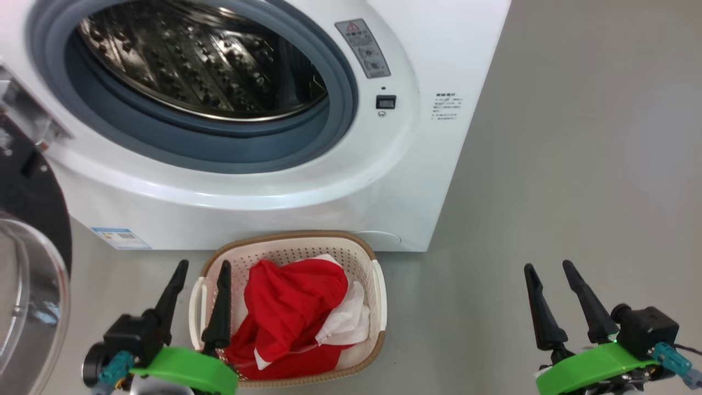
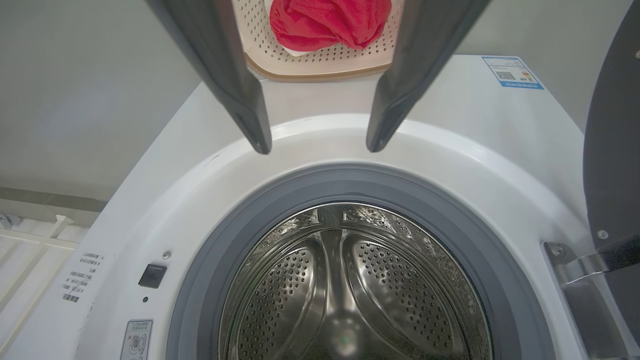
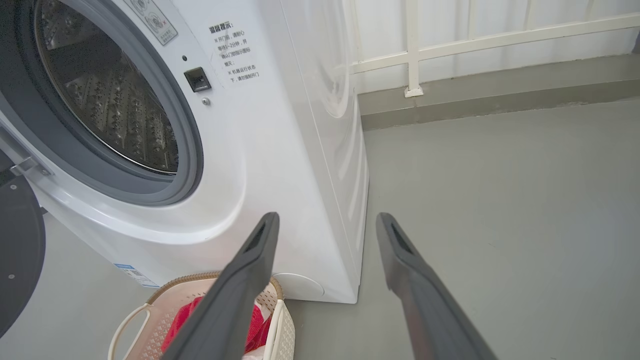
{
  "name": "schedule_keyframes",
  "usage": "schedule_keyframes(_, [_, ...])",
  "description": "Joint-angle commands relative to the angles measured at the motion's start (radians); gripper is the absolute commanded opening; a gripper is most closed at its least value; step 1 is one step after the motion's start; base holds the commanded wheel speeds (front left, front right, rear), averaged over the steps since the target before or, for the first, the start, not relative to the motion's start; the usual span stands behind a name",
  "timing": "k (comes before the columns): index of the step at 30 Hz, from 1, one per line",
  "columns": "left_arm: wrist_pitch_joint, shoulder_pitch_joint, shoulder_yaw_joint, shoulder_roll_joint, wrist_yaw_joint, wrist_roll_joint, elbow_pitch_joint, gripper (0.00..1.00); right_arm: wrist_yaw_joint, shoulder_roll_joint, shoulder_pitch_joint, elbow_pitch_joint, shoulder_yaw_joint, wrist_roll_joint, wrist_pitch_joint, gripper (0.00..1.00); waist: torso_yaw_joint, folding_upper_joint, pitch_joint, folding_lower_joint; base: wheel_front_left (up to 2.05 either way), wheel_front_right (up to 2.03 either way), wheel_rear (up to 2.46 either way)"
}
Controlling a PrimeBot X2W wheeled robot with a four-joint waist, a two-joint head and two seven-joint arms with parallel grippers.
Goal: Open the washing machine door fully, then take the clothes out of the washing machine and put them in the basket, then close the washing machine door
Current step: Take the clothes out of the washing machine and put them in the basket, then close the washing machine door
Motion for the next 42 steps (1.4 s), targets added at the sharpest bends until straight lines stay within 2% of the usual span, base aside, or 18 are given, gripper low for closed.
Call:
schedule_keyframes(1, [-0.005,0.021,0.036,0.024,-0.005,0.013,-0.044,1.00,0.007,0.000,0.012,-0.024,0.020,-0.015,-0.006,1.00,0.016,-0.0001,-0.025,0.0000,0.00,0.00,0.00])
schedule_keyframes(17, [-0.005,0.194,0.043,0.024,0.022,0.019,-0.197,1.00,0.007,-0.002,0.090,-0.032,-0.002,-0.014,-0.006,1.00,0.021,-0.0001,-0.080,0.0000,0.00,0.00,0.00])
schedule_keyframes(42, [-0.005,0.212,0.034,0.024,0.030,0.013,-0.207,1.00,0.007,0.000,0.105,-0.030,-0.005,-0.011,-0.006,1.00,0.026,-0.0001,-0.096,0.0000,0.00,0.00,0.00])
